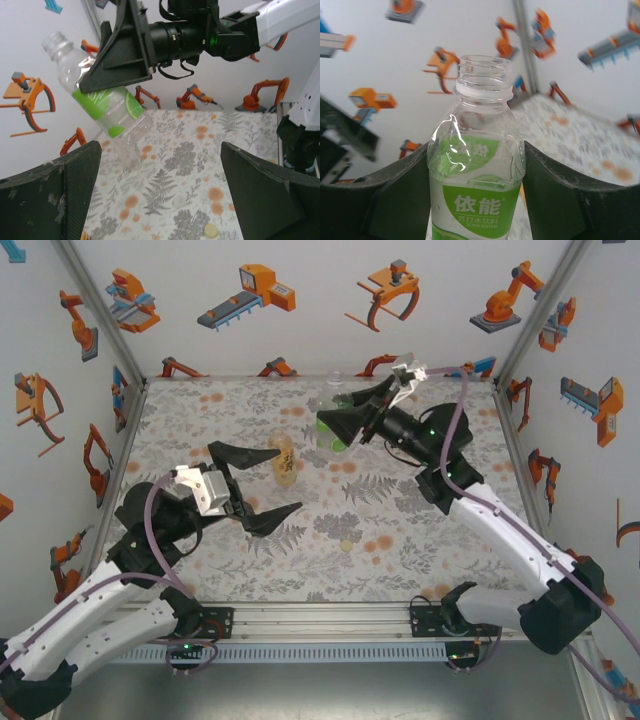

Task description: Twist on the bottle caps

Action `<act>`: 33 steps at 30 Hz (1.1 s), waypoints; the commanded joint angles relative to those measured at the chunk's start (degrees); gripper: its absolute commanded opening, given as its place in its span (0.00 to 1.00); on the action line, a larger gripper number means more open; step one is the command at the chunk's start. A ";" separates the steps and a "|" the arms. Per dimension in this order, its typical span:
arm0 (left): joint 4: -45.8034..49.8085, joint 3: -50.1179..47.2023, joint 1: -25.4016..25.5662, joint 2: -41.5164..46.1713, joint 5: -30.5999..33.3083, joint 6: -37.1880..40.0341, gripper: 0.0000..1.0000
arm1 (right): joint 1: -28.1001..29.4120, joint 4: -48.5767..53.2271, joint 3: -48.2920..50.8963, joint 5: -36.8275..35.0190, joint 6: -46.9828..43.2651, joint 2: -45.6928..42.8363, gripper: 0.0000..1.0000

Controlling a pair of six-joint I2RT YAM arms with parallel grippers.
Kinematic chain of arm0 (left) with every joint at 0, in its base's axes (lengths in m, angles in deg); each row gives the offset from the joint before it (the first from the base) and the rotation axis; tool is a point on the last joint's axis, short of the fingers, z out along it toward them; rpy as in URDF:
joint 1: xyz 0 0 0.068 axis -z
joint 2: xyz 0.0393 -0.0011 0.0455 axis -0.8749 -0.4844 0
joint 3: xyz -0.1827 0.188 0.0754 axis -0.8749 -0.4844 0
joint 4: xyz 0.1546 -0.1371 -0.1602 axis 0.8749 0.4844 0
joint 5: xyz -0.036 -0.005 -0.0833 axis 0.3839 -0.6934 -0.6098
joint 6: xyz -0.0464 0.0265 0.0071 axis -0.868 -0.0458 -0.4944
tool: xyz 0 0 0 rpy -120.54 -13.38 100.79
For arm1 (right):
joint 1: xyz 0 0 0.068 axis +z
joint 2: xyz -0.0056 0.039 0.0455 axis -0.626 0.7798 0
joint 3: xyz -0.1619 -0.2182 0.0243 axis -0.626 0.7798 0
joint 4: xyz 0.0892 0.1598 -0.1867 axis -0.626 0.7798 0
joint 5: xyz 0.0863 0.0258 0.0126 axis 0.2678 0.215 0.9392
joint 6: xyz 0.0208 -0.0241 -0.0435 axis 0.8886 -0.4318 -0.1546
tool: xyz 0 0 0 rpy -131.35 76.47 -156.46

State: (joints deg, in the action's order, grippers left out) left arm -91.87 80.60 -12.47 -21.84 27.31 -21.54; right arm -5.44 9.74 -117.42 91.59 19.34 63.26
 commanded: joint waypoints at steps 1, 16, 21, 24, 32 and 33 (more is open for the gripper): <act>-11.12 -0.96 -0.30 -0.78 -1.37 -7.06 0.97 | 0.34 -17.32 1.01 10.59 1.48 -2.00 0.08; -16.76 8.49 -0.30 -11.30 -7.33 -19.87 0.97 | 2.70 -39.86 0.37 18.61 16.38 0.87 0.00; -17.01 11.62 -0.30 -15.56 -9.12 -19.79 0.97 | 4.06 -39.87 0.35 17.34 16.91 1.74 0.00; -17.61 13.50 -0.30 -17.88 -9.92 -20.07 0.98 | 4.97 -39.78 0.08 17.87 16.88 2.45 0.00; -20.88 16.71 -0.35 -23.09 -14.83 -24.54 0.96 | 5.44 -39.62 -0.07 18.52 16.44 2.99 0.00; -20.84 17.01 -0.30 -23.56 -15.43 -24.79 0.95 | 5.44 -39.54 -0.11 18.71 16.28 3.04 0.00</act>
State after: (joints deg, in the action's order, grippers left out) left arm -109.09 95.79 -12.47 -44.81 15.46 -43.33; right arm -0.37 -27.00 -116.81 109.14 35.27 66.41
